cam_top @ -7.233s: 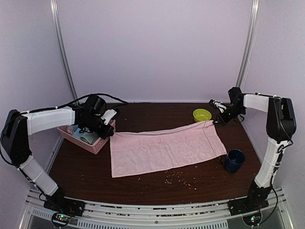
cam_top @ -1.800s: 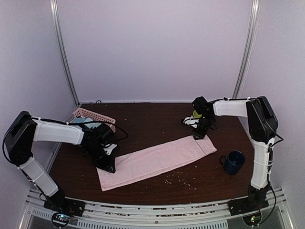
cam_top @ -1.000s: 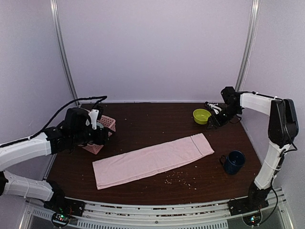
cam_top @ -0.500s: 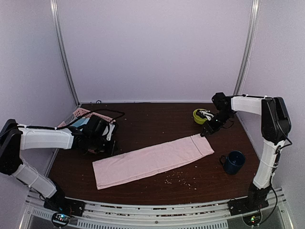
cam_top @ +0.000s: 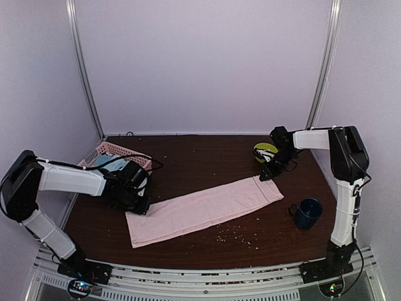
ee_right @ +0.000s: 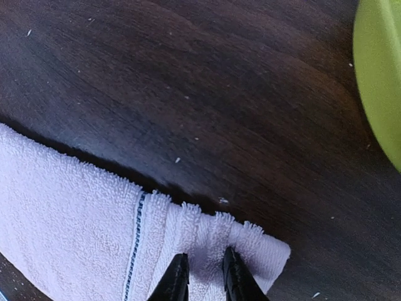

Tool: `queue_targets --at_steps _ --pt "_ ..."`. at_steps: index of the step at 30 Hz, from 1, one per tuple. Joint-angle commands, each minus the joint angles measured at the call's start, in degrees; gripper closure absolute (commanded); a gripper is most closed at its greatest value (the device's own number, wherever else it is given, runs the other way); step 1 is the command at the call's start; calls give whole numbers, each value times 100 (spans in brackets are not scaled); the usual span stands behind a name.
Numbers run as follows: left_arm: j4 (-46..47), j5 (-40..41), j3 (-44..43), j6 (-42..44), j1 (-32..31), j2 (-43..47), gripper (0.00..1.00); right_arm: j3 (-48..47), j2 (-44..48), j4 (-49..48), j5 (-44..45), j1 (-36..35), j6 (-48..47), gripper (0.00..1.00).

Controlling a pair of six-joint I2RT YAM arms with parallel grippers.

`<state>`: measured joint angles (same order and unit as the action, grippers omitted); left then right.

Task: Roll the towels
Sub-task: Adjust the towel at the center of the board, then pick up the towel from the center of the board.

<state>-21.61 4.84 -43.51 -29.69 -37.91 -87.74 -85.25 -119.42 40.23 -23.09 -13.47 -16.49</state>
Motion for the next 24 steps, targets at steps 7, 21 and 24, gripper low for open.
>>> queue_targets --at_steps 7,21,24 --pt "-35 355 -75 -108 -41 -209 100 -78 229 44 -89 222 -109 76" --pt "304 20 -62 228 -140 626 92 409 848 825 485 319 -163 52" --pt "306 3 -16 218 -142 561 88 372 700 883 467 319 -155 52"
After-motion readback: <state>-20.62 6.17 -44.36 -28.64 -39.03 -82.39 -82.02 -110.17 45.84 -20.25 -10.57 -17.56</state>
